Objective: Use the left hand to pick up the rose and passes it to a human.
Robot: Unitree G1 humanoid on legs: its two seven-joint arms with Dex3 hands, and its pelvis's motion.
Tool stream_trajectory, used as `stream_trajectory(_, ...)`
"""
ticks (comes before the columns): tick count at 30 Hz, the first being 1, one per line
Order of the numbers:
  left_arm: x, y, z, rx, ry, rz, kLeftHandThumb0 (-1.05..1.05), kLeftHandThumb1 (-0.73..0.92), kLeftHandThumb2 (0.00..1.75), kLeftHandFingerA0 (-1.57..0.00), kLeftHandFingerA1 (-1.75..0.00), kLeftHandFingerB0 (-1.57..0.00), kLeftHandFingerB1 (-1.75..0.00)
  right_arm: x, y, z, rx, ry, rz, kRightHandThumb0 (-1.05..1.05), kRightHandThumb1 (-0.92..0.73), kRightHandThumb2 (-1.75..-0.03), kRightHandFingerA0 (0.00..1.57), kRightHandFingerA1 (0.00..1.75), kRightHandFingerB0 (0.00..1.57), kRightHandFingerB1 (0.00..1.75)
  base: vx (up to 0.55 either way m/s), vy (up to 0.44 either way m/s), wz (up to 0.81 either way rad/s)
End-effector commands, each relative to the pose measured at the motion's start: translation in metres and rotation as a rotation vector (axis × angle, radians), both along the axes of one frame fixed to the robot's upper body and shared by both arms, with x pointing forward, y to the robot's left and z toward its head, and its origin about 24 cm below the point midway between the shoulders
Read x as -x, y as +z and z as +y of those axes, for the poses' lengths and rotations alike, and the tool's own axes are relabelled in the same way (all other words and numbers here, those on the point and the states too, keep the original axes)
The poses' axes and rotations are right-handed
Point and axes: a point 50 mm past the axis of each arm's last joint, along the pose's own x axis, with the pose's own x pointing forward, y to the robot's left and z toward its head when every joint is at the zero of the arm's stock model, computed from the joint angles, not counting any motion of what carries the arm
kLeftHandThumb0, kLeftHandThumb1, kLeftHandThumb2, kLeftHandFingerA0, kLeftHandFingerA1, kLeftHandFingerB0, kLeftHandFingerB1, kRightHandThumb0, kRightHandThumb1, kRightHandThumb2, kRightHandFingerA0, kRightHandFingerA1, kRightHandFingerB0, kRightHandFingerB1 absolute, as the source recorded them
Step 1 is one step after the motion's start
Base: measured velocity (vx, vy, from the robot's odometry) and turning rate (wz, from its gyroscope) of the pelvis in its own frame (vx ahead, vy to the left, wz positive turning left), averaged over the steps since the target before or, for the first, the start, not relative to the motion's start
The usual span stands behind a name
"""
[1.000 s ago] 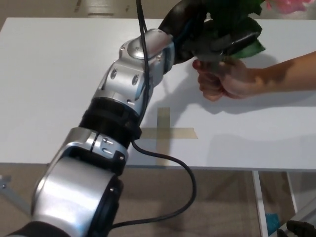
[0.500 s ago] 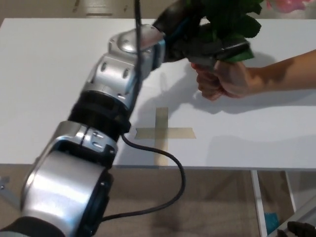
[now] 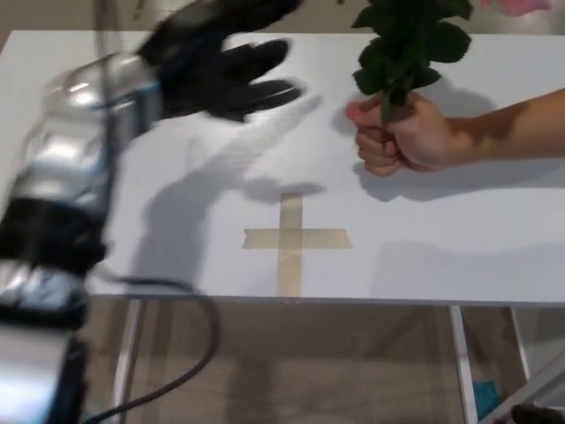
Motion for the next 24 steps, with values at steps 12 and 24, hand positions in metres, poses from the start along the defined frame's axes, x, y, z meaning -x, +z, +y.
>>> stream_trajectory(12,0.122,-0.034,0.100,0.046,0.019,-0.154,-0.60,0.34,0.79,0.00,-0.17,0.00,-0.21,0.022,-0.010,-0.005,0.016,0.009,0.063,-0.56,-0.79,-0.64,0.64,0.54,0.55,0.40,0.00,0.000,0.00)
stream_trajectory(24,0.220,-0.067,0.109,0.275,-0.099,-0.002,-0.68,0.40,0.56,-0.53,-0.40,-0.47,-0.36,0.033,-0.015,-0.006,0.018,0.007,0.095,-0.57,-0.79,-0.64,0.63,0.56,0.54,0.40,0.00,0.000,0.00)
